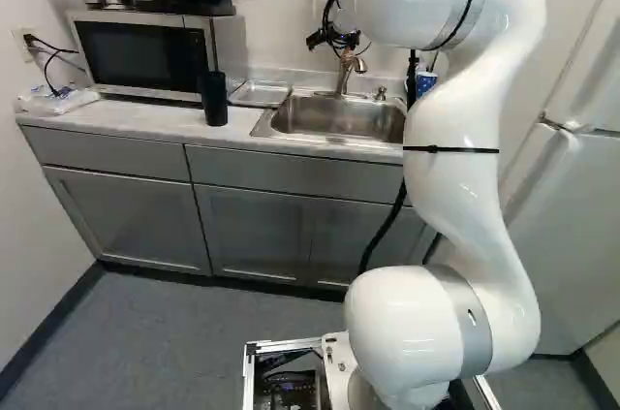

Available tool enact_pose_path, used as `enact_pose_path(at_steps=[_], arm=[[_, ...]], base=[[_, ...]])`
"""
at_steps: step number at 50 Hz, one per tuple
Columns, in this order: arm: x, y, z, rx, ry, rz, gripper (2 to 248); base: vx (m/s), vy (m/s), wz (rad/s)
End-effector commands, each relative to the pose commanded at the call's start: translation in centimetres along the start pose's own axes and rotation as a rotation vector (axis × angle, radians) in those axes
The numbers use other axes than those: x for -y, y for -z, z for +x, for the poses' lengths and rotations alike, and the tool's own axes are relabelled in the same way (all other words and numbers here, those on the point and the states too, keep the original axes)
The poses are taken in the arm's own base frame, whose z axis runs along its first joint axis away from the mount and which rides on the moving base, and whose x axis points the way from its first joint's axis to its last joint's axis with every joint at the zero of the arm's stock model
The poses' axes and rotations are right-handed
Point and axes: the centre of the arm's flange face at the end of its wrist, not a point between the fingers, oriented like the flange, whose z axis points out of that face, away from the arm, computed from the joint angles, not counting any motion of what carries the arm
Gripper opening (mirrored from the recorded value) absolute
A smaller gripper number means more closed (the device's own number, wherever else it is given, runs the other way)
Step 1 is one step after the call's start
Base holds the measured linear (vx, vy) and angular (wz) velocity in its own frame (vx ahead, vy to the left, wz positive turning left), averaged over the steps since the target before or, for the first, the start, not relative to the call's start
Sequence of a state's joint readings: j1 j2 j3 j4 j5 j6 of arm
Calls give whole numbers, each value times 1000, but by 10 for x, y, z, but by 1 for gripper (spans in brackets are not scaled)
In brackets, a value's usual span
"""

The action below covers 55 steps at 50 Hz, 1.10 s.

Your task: Rinse the cup and place it in the tray

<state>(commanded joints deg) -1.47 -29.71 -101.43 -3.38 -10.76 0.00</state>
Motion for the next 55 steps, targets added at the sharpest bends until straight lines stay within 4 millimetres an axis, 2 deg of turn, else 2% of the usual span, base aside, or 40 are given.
enact_pose_path(at_steps=[27, 55], arm=[[2, -29, 15, -84, 1, 1, 247], [3, -30, 20, -125, 2, 2, 247]], base=[[0, 0, 0], [0, 0, 0]])
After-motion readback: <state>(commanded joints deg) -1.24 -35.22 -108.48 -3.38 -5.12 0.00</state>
